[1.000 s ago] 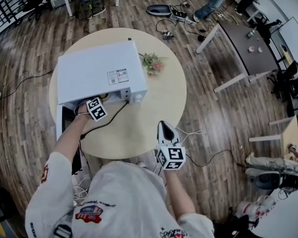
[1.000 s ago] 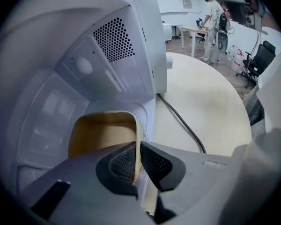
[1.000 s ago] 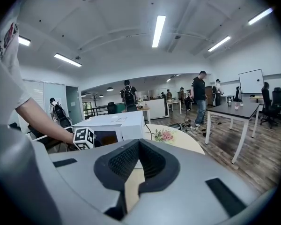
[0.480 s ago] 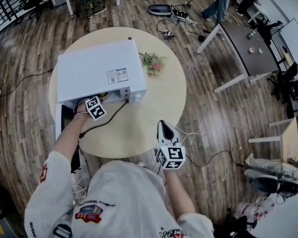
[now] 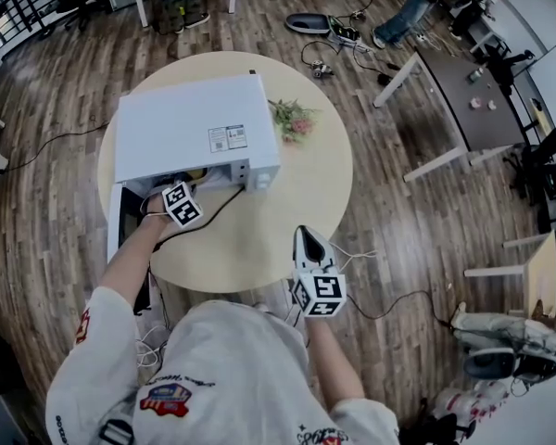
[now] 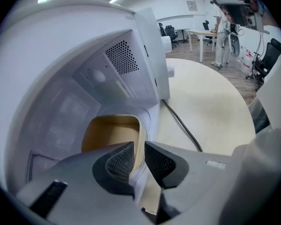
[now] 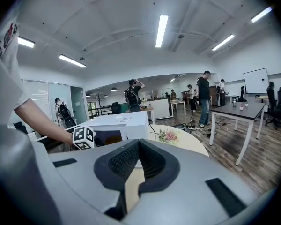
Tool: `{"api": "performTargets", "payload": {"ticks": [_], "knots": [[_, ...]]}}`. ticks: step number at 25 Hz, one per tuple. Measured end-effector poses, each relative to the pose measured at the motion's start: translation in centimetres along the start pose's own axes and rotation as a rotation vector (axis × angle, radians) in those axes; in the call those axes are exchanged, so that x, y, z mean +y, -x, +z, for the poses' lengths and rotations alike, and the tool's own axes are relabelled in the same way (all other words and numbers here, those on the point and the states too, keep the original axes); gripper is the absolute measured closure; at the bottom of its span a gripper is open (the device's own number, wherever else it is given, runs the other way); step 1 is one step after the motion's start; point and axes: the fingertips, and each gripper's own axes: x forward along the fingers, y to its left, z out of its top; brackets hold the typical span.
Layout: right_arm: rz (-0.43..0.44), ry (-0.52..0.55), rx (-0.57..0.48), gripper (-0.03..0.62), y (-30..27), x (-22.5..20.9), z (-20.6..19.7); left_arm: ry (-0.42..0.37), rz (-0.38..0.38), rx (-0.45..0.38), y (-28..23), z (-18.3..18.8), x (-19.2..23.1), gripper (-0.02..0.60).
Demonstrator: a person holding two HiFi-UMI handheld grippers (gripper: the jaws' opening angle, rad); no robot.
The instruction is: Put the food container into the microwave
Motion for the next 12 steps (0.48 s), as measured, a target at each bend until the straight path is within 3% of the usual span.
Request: {"api": "performTargets", "payload": {"ticks": [7, 12], "knots": [[0.057, 0.01, -0.008, 0.592, -0.2, 2.1, 0.0, 0.064, 0.042, -0.057, 3.1, -0.1, -0.6, 0.514], [0.111, 0.029, -0.004, 0.592, -0.5, 4.2, -0.1, 0.184, 0.058, -0.123, 6.0, -0.5, -1.6, 0.515]]}}
